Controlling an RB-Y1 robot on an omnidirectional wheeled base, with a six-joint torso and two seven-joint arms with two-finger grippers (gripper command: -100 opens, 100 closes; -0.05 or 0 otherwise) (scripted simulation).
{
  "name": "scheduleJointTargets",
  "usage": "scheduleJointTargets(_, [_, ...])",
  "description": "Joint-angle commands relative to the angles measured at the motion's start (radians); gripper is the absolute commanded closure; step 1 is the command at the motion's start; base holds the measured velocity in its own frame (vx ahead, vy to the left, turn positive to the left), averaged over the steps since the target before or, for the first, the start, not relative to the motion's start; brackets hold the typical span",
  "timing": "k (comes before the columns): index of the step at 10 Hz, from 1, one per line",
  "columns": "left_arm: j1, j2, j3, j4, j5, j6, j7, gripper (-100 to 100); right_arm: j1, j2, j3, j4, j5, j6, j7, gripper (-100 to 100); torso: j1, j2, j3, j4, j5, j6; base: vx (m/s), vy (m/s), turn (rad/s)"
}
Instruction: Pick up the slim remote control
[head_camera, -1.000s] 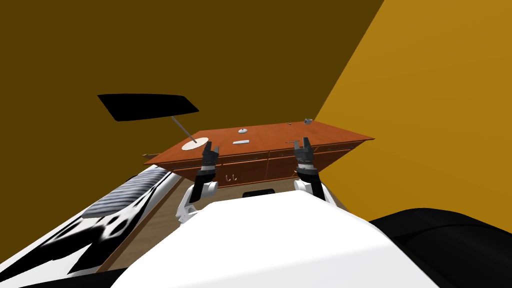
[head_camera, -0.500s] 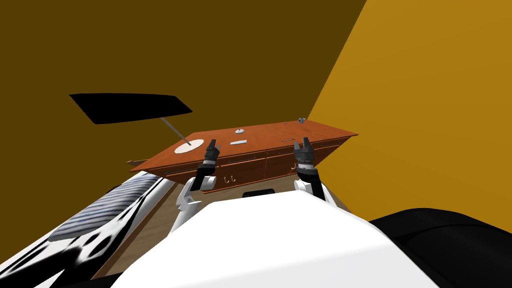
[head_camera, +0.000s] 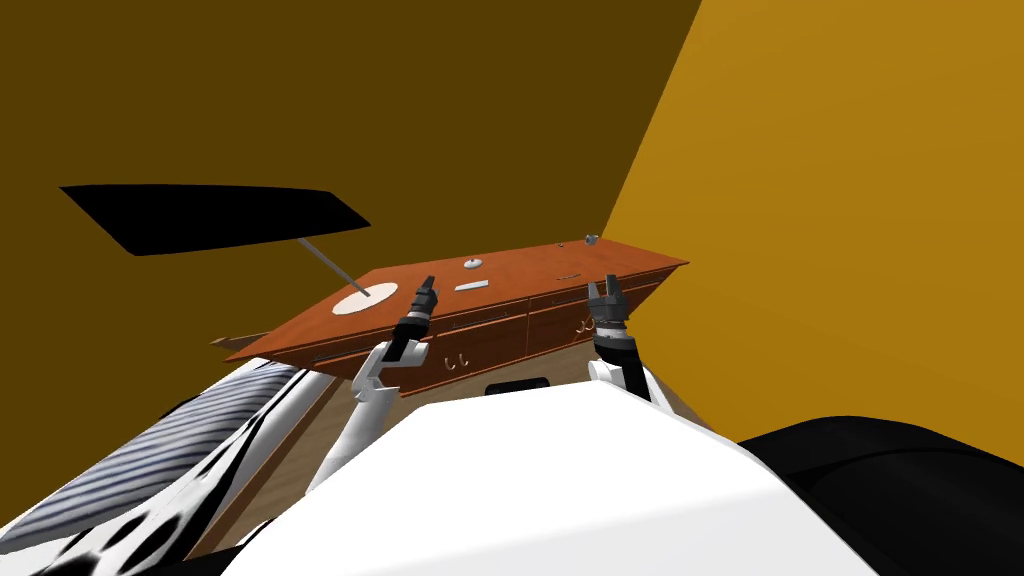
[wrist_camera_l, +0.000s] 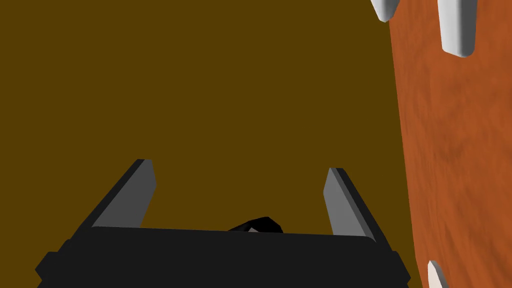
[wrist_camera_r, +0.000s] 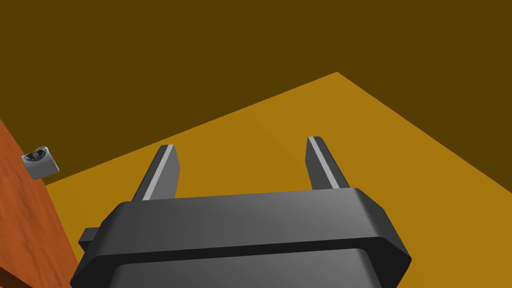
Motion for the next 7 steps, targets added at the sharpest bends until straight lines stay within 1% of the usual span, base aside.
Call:
scheduleJointTargets(1, [-0.019,0.010,0.001,0.015,0.001,0.028,0.002,-100,0.000,0.000,0.000,0.000,0.000,0.000,0.000,0,0.000,0.000,0.000,0.000,0.000,0.000,-0.011,0.012,0.014])
scheduleJointTargets(2, [-0.063,0.055,0.005,0.061,0.002,0.067,0.004,-100,0.000,0.000,0.000,0.000,0.000,0.000,0.000,0,-0.001,-0.001,0.000,0.000,0.000,0.000,-0.018,0.012,-0.197])
scheduleJointTargets(3, [-0.073,0.056,0.005,0.061,0.002,0.096,0.004,-100,0.000,0.000,0.000,0.000,0.000,0.000,0.000,0,-0.001,-0.001,0.000,0.000,0.000,0.001,-0.021,0.021,-0.129])
scheduleJointTargets(4, [-0.116,0.097,0.009,0.105,0.004,0.126,0.006,-100,0.000,0.000,0.000,0.000,0.000,0.000,0.000,0,-0.001,0.000,0.000,0.000,0.000,0.000,-0.034,0.020,-0.238])
scheduleJointTargets(5, [-0.128,0.101,0.009,0.109,0.004,0.152,0.006,-100,0.000,0.000,0.000,0.000,0.000,0.000,0.000,0,-0.001,0.000,0.000,0.000,0.000,0.001,-0.031,0.029,-0.094])
scheduleJointTargets(6, [-0.128,0.101,0.009,0.109,0.004,0.173,0.006,-100,0.000,0.000,0.000,0.000,0.000,0.000,0.000,0,0.000,0.000,0.000,0.000,0.000,0.000,-0.012,0.016,0.034])
scheduleJointTargets(7, [-0.171,0.145,0.013,0.156,0.007,0.203,0.009,-100,0.000,0.000,0.000,0.000,0.000,0.000,0.000,0,-0.001,0.000,0.000,0.000,0.000,-0.001,-0.026,0.008,-0.217])
